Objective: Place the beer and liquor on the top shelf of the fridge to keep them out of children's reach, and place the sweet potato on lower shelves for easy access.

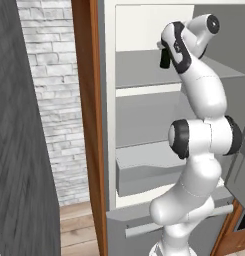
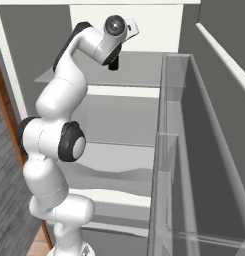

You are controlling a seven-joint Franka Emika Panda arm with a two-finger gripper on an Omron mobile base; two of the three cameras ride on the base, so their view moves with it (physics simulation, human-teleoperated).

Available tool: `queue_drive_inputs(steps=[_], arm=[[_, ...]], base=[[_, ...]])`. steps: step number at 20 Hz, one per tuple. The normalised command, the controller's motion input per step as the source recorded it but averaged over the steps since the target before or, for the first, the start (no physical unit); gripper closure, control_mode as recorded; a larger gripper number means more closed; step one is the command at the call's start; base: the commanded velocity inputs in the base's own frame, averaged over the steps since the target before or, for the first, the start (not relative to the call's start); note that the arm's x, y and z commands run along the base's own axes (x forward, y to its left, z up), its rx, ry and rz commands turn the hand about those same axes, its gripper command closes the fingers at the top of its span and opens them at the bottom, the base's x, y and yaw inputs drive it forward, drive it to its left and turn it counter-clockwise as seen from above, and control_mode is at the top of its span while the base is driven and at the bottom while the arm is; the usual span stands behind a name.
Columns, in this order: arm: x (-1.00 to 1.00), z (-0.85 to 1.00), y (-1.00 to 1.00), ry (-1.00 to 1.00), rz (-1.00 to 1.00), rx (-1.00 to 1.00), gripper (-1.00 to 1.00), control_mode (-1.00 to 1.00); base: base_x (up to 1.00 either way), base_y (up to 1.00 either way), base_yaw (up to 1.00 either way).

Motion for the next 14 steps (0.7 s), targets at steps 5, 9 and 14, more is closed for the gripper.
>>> queue_drive_inputs(steps=[5,9,14], arm=[[-0.55,-0.31,-0.04,-0.01,0.0,-0.06,-1.0,-1.0],[-0.56,-0.43,0.0,-0.04,-0.01,-0.05,-1.0,-1.0],[-0.26,-0.35,0.0,-0.07,-0.07,-0.01,-1.0,-1.0]], base=[[0.0,0.0,0.0],[0.0,0.0,0.0],[0.0,0.0,0.0]])
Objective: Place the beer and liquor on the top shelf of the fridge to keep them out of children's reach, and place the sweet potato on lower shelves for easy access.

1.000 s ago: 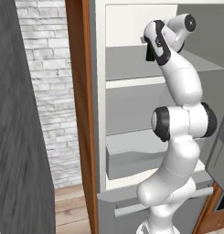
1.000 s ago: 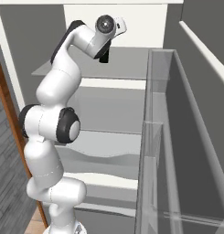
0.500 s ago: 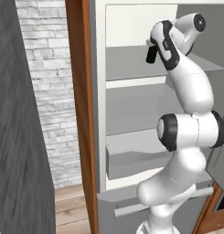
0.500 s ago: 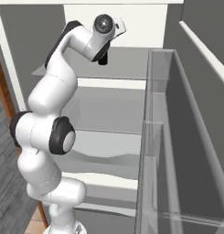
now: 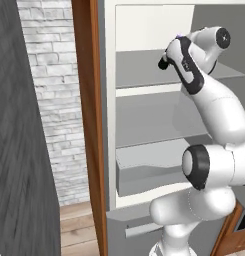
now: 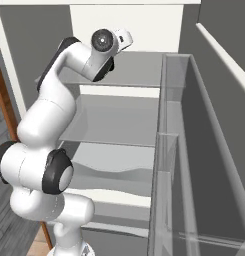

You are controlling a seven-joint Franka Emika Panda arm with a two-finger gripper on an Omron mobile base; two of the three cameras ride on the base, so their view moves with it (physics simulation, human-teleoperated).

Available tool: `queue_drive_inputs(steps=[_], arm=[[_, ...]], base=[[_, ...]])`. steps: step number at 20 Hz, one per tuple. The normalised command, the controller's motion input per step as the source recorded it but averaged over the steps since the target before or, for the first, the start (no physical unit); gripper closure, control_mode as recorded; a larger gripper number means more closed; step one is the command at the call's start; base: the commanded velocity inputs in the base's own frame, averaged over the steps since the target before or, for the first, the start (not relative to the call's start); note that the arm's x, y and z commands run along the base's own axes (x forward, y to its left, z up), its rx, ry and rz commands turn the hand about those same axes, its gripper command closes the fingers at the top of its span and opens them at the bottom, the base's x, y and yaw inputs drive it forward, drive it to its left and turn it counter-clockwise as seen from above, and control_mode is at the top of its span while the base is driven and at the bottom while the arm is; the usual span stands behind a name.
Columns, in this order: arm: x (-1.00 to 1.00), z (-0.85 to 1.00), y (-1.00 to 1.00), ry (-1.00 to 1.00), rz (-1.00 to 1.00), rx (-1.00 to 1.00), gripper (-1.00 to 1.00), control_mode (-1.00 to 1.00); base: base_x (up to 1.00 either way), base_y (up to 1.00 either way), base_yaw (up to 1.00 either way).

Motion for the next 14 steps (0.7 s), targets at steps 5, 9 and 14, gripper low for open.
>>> queue_drive_inputs(steps=[5,9,14], arm=[[0.0,-0.04,0.0,-0.02,-0.07,0.0,-1.0,-1.0],[0.15,0.0,0.0,0.0,-0.07,0.0,-1.0,-1.0],[0.2,0.09,0.0,0.0,-0.08,0.0,-1.0,-1.0]], base=[[0.0,0.0,0.0],[0.0,0.0,0.0],[0.0,0.0,0.0]])
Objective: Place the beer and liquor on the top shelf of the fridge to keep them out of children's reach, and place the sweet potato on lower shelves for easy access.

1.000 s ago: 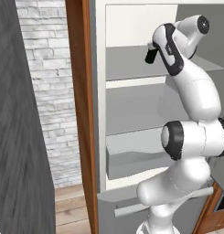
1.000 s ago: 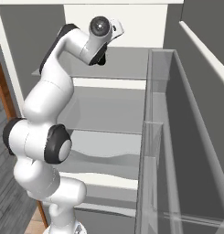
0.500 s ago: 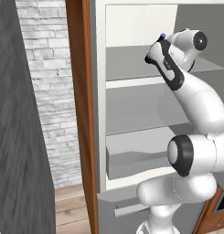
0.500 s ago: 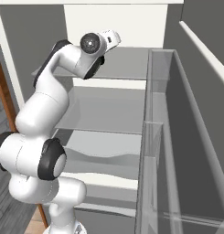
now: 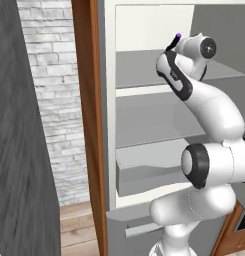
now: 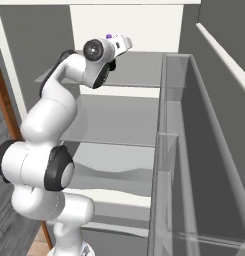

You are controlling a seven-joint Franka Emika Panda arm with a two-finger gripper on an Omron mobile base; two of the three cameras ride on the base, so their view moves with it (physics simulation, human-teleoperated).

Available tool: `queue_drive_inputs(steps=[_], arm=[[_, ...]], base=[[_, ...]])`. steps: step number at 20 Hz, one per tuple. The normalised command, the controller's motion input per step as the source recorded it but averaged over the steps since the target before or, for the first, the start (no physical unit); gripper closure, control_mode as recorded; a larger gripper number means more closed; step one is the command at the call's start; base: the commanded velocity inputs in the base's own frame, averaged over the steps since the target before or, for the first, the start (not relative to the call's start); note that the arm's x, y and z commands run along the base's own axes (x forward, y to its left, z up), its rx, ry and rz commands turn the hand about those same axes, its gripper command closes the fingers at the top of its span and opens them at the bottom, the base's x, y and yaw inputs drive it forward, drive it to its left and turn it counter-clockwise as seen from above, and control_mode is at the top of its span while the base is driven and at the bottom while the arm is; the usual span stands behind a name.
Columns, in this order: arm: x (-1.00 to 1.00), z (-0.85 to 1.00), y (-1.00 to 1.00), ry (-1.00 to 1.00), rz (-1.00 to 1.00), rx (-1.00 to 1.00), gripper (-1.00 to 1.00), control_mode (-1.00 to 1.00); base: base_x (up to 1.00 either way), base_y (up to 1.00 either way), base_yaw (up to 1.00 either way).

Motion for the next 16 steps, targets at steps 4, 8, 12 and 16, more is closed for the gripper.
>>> queue_drive_inputs(steps=[4,8,12,16], arm=[[0.19,0.15,-0.03,0.0,-0.09,0.0,-1.0,-1.0],[0.16,0.15,-0.05,0.0,-0.09,0.0,-1.0,-1.0],[0.16,0.15,-0.03,0.0,-0.09,0.0,-1.0,-1.0],[0.08,0.12,0.0,0.0,-0.09,0.0,-1.0,-1.0]], base=[[0.0,0.0,0.0],[0.0,0.0,0.0],[0.0,0.0,0.0],[0.0,0.0,0.0]])
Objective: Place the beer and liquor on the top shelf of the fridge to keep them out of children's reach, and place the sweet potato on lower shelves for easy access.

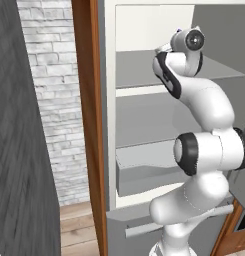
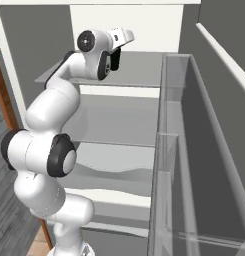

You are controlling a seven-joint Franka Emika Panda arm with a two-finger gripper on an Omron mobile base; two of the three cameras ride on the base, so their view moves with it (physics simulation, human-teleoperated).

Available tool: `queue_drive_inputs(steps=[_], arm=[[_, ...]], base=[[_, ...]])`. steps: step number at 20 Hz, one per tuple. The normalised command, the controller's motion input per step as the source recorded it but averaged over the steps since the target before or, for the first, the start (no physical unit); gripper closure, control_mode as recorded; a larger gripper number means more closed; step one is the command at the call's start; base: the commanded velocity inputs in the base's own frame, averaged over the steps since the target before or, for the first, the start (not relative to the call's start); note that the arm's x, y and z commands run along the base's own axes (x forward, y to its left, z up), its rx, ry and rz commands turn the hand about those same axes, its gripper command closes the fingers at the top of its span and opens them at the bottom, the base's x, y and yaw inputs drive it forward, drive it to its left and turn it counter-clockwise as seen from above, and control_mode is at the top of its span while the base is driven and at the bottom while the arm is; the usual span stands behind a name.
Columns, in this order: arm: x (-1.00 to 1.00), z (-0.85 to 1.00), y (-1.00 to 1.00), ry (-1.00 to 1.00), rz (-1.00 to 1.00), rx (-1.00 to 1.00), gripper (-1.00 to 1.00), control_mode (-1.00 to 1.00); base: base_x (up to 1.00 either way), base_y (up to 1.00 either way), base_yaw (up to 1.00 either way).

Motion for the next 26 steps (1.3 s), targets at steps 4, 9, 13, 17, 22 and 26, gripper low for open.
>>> queue_drive_inputs(steps=[4,9,13,17,22,26], arm=[[0.0,0.09,0.0,0.0,-0.04,0.0,-1.0,-1.0],[0.0,0.05,0.0,0.0,-0.02,0.0,-1.0,-1.0],[0.0,0.05,0.02,0.01,-0.02,0.0,-1.0,-1.0],[0.0,0.04,0.03,0.02,-0.01,0.0,-1.0,-1.0],[0.0,0.0,0.2,0.05,0.0,0.0,-1.0,-1.0],[0.0,0.0,0.3,0.05,0.0,0.0,-1.0,-1.0]], base=[[0.0,0.0,0.0],[0.0,0.0,0.0],[0.0,0.0,0.0],[0.0,0.0,0.0],[0.0,0.0,0.0],[0.0,0.0,0.0]])
